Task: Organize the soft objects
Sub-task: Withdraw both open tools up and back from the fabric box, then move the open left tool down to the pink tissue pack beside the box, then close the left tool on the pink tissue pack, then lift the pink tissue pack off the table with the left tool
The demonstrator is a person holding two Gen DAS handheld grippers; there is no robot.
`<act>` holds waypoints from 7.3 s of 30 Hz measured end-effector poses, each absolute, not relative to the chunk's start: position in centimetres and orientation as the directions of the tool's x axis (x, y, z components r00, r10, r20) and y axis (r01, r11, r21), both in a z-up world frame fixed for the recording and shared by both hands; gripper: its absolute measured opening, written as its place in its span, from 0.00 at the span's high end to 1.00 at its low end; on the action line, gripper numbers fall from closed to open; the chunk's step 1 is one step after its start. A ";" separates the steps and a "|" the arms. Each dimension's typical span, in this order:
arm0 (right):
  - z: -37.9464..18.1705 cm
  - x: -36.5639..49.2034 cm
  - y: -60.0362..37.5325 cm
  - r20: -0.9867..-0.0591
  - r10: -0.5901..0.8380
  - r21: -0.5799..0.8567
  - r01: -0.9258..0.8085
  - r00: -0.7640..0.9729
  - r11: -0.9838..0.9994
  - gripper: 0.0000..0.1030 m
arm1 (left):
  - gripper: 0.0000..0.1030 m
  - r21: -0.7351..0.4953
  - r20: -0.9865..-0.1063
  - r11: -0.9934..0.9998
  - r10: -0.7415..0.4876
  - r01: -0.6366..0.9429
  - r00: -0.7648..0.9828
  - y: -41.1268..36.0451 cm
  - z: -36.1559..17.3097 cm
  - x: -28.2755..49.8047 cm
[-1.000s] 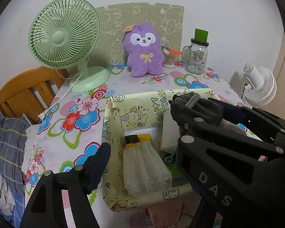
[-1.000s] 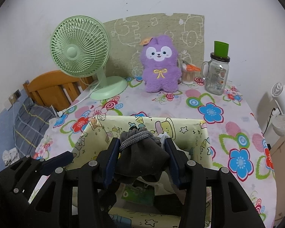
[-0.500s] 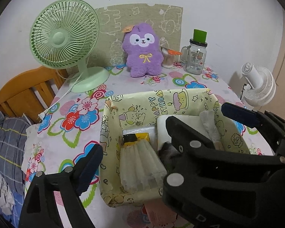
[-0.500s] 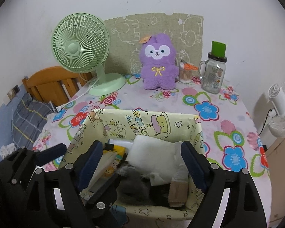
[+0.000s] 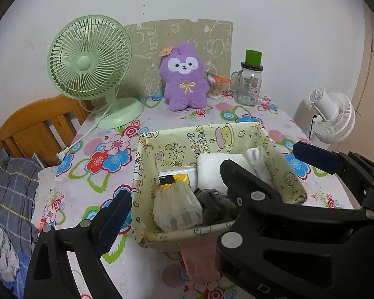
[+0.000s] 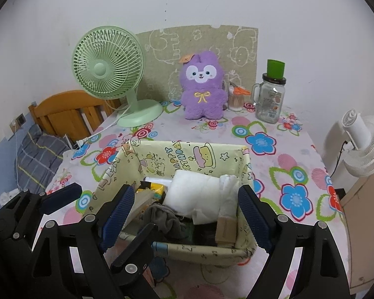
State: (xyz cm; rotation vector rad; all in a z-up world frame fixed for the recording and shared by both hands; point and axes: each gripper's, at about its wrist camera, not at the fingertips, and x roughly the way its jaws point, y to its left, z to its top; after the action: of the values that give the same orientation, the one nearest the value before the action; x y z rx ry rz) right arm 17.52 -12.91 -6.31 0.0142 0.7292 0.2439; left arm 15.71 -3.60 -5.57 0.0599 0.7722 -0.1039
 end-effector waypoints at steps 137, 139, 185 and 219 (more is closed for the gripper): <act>-17.2 6.8 -18.2 -0.739 0.097 0.125 -0.006 0.666 0.992 0.25 | 0.13 -0.012 -0.754 0.988 -0.111 0.155 0.648 -4.7 -16.9 8.1; -17.2 7.2 -18.4 -0.738 0.098 0.131 -0.001 0.668 0.991 0.25 | 0.14 -0.008 -0.753 0.988 -0.109 0.157 0.649 -4.8 -16.8 8.7; -16.5 7.6 -17.0 -0.716 0.147 0.155 -0.049 0.682 0.987 0.25 | 0.79 -0.025 -0.772 0.992 -0.097 0.123 0.628 -3.5 -16.3 8.0; -15.3 7.8 -17.3 -0.725 0.110 0.101 -0.054 0.680 0.993 0.25 | 0.62 0.026 -0.747 0.985 -0.092 0.168 0.659 -6.5 -15.2 7.7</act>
State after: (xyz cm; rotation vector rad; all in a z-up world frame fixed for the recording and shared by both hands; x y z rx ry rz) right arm 7.84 -17.29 -15.30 0.0733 0.8184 0.0923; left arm 7.66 -6.53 -15.21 0.0955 0.8392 -0.1474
